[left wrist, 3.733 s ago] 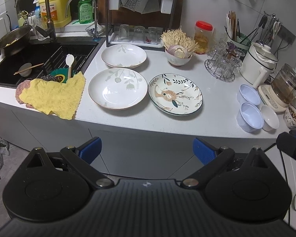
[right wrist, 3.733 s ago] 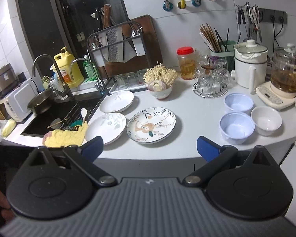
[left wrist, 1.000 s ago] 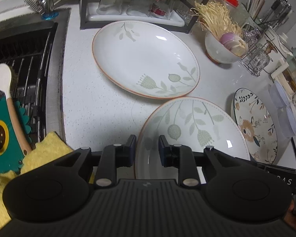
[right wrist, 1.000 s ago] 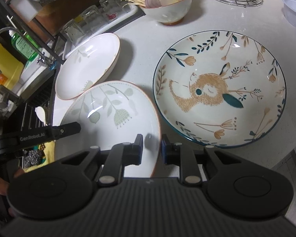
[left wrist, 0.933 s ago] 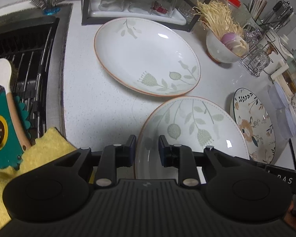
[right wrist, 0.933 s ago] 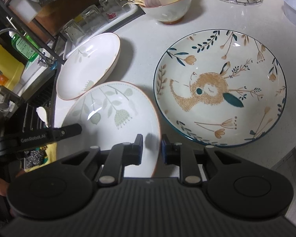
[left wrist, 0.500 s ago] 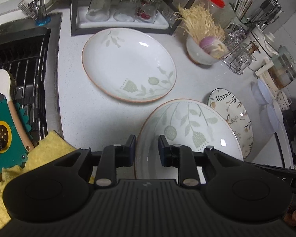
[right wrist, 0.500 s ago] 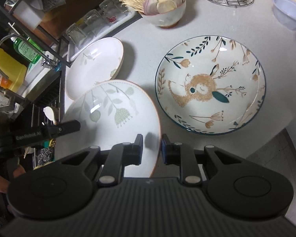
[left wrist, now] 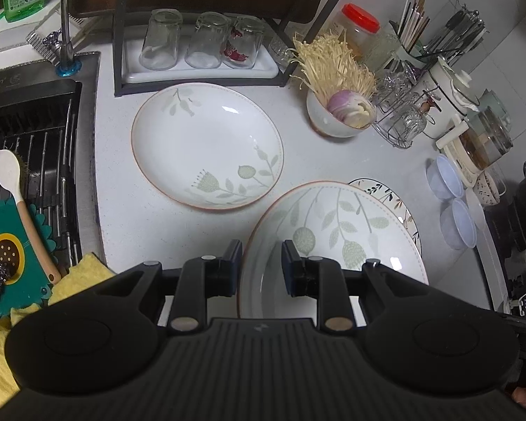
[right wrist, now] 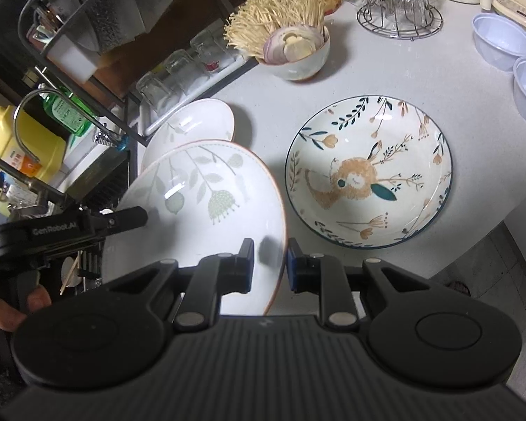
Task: Organize plates and bowls
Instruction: 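Close both grippers on the rim of the white leaf-pattern plate, then lift the leaf-pattern plate with both grippers over the deer-pattern plate, then lower the plate onto the deer-pattern plate and open both grippers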
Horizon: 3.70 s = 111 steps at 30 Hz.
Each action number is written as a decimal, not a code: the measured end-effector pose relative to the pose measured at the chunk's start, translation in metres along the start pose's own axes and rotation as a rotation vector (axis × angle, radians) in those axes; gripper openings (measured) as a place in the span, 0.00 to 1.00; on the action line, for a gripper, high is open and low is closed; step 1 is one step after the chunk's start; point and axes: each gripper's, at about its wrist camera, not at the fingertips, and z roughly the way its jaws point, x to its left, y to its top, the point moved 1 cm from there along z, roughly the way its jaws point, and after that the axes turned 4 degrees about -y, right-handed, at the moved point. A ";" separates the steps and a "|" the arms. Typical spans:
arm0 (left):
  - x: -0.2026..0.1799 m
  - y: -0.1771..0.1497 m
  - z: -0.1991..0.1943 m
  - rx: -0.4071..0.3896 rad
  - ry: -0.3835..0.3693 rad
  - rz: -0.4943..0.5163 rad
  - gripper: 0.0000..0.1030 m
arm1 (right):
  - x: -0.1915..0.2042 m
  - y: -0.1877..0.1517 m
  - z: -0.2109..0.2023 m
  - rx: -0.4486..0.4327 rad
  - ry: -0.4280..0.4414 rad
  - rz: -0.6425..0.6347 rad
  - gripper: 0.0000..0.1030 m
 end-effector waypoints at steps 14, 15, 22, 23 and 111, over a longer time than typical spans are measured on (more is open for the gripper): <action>-0.041 0.008 0.034 0.022 -0.009 -0.017 0.27 | -0.040 0.027 -0.003 -0.011 -0.014 -0.057 0.22; -0.044 0.009 0.039 0.023 -0.013 -0.019 0.27 | -0.045 0.029 -0.001 -0.006 -0.018 -0.055 0.22; -0.067 0.011 0.075 0.062 0.018 -0.023 0.27 | -0.073 0.044 0.010 0.024 -0.033 -0.091 0.22; -0.071 0.012 0.080 0.068 0.024 -0.023 0.27 | -0.077 0.047 0.012 0.025 -0.030 -0.094 0.22; -0.160 -0.008 -0.078 -0.283 0.136 0.081 0.33 | -0.042 0.053 -0.110 -0.303 0.013 -0.201 0.22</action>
